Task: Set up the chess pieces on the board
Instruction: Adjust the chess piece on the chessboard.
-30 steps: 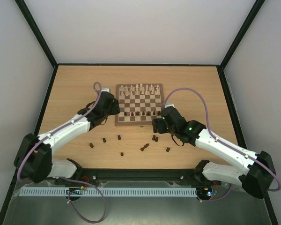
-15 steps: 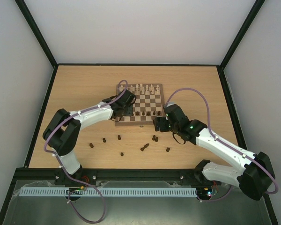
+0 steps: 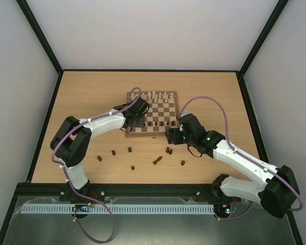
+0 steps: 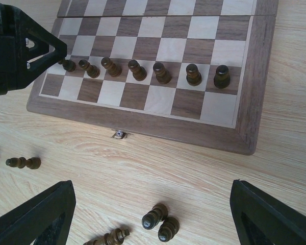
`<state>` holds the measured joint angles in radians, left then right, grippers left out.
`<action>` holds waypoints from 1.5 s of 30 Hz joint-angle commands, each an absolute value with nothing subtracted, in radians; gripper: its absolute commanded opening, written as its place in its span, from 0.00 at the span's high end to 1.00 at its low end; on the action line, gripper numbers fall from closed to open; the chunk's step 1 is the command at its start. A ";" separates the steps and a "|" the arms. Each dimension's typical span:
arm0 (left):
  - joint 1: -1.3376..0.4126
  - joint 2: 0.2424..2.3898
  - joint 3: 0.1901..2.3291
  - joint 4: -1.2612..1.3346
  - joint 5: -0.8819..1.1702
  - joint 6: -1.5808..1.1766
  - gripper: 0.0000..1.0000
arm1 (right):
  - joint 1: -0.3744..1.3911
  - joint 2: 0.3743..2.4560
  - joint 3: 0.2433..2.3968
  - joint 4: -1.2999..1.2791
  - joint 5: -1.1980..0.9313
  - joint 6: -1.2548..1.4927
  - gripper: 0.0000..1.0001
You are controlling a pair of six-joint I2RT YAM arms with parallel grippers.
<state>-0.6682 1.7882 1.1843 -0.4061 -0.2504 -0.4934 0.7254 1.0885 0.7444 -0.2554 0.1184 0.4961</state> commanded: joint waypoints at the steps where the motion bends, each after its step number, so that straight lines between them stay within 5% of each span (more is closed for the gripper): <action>1: -0.666 1.805 1.201 -0.446 -0.255 -0.488 0.69 | 0.720 1.097 0.734 -0.249 0.111 0.482 0.16; 32: -0.713 1.857 1.229 -0.456 -0.245 -0.500 0.85 | 0.713 1.113 0.732 -0.242 0.087 0.477 0.21; 45: -0.710 1.809 1.254 -0.479 -0.287 -0.504 0.62 | 0.712 1.110 0.730 -0.239 0.073 0.476 0.21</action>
<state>-0.7082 1.8400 1.2190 -0.4480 -0.2714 -0.5034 0.7181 1.1076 0.7429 -0.2401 0.0811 0.4881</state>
